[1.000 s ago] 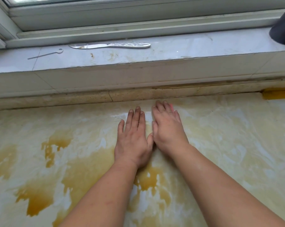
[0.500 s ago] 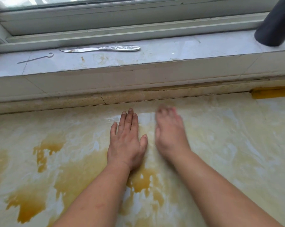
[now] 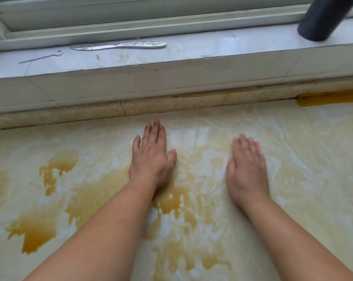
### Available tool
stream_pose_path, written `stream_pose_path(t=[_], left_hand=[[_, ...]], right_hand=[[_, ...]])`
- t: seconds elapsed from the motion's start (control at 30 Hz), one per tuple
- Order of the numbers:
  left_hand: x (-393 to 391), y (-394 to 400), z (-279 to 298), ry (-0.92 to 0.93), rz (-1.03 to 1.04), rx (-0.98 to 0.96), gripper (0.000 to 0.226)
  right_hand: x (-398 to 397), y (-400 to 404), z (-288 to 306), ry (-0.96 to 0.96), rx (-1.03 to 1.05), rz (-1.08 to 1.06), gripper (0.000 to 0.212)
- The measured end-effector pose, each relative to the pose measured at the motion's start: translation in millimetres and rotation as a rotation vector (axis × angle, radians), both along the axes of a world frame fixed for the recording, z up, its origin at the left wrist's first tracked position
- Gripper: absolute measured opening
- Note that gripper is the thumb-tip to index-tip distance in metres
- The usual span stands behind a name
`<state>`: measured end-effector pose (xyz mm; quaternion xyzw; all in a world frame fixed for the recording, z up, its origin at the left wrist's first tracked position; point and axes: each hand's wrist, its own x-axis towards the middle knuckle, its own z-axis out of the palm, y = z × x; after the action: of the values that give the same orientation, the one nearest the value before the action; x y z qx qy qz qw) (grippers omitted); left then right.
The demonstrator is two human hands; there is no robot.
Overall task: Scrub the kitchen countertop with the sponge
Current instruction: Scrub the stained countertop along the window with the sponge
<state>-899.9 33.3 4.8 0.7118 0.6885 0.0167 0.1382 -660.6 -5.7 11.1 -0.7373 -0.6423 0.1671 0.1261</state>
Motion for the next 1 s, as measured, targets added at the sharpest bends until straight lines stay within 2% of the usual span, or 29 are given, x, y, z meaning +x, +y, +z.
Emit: stream_pose_path(t=[0.1,0.2,0.27,0.37,0.47,0.53,0.7,0.87,1.0], left_hand=[[-3,3,2,-0.081,0.006,0.000,0.075],[-9,2,13,-0.246,-0.004,-0.036,0.068],[-15,-14,18,-0.312,-0.008,-0.009,0.066],[-33,-70,15,-0.222,0.015,0.037,0.070],[-53,-127,5,-0.051,0.025,-0.048,0.078],[-55,-144,-3,0.004,0.021,-0.105,0.081],[-48,-146,-8,0.072,0.031,-0.079,0.082],[-48,-146,-6,0.084,0.022,-0.090,0.082],[-46,-146,-5,0.083,0.026,-0.094,0.083]], right_hand=[[-44,-34,2,0.040,-0.044,0.204,0.062],[-82,-76,3,-0.005,-0.063,0.477,0.062],[-84,-95,4,-0.005,-0.076,0.549,0.063],[-52,-115,9,-0.018,-0.097,0.498,0.066],[-25,-143,10,-0.008,-0.096,0.347,0.065],[-29,-164,11,0.003,-0.101,0.332,0.061],[-71,-168,9,-0.036,-0.056,0.510,0.062],[-118,-103,2,-0.036,-0.090,0.473,0.062],[-119,-115,3,-0.030,-0.115,0.475,0.061]])
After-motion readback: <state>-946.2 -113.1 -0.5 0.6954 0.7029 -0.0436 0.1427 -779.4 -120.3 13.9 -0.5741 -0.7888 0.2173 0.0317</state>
